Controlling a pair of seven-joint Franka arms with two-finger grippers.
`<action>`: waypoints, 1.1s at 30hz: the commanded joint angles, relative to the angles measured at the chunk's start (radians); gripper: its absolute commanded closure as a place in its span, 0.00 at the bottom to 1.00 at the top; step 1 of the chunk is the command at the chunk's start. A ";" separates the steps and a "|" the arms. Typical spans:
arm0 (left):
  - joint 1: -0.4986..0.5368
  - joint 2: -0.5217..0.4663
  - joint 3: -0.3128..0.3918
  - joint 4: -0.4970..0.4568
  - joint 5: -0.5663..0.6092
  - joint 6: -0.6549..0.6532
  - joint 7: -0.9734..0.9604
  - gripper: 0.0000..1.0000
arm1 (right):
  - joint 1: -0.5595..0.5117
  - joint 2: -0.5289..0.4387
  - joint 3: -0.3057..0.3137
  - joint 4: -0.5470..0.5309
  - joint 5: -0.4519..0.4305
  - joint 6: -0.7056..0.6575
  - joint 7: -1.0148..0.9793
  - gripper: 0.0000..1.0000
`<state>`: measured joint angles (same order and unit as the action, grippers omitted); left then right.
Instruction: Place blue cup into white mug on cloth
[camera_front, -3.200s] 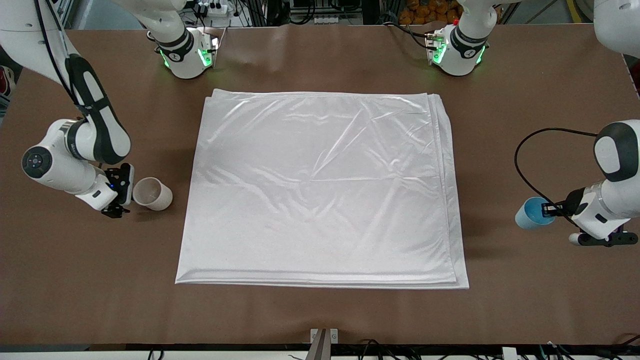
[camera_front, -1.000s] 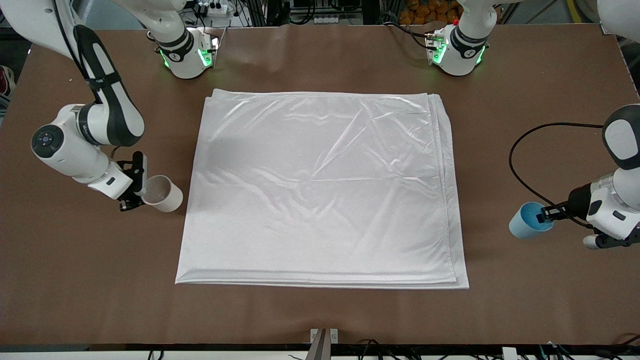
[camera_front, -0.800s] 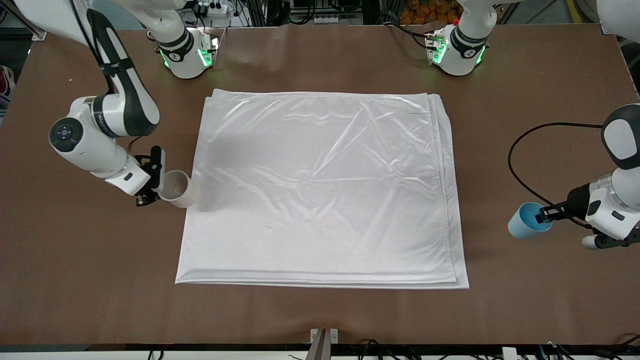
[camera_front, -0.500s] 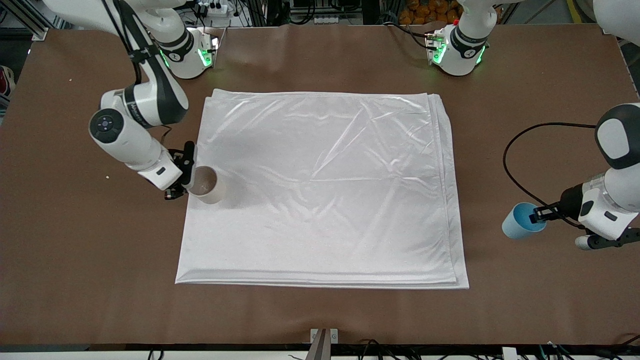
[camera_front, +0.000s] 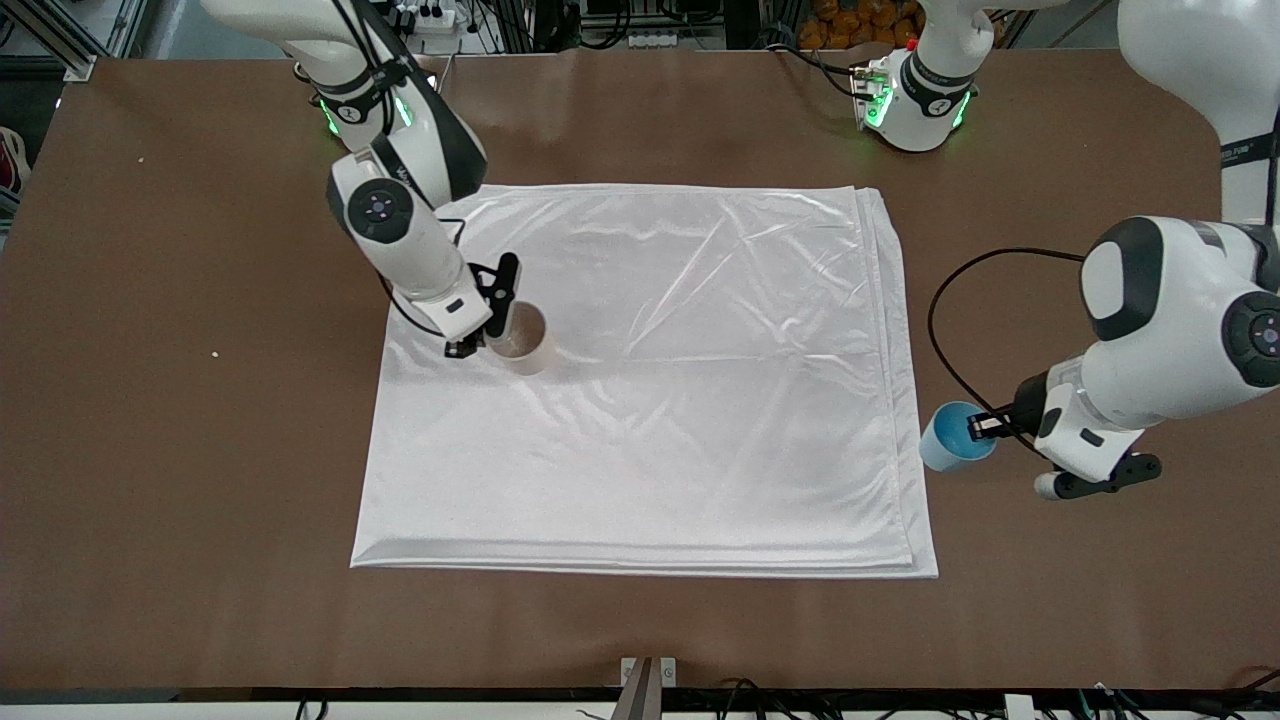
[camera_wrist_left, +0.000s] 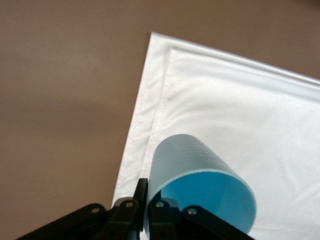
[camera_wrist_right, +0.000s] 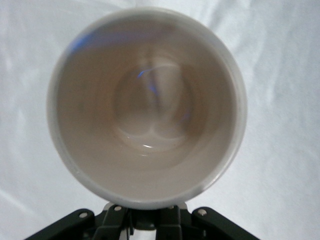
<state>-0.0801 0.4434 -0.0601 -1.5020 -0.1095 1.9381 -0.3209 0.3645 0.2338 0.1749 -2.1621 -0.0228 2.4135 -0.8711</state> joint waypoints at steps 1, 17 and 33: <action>-0.052 0.024 0.006 0.002 -0.007 -0.002 -0.079 1.00 | 0.074 0.062 -0.009 0.056 -0.025 0.006 0.119 1.00; -0.207 0.075 0.013 0.005 0.024 0.028 -0.277 1.00 | 0.200 0.295 -0.012 0.295 -0.169 -0.004 0.425 1.00; -0.273 0.072 0.008 0.006 0.020 0.030 -0.378 1.00 | 0.217 0.351 -0.014 0.331 -0.200 -0.001 0.425 0.98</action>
<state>-0.3192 0.5265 -0.0588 -1.4983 -0.1045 1.9675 -0.6410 0.5620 0.5692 0.1687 -1.8580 -0.1843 2.4234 -0.4759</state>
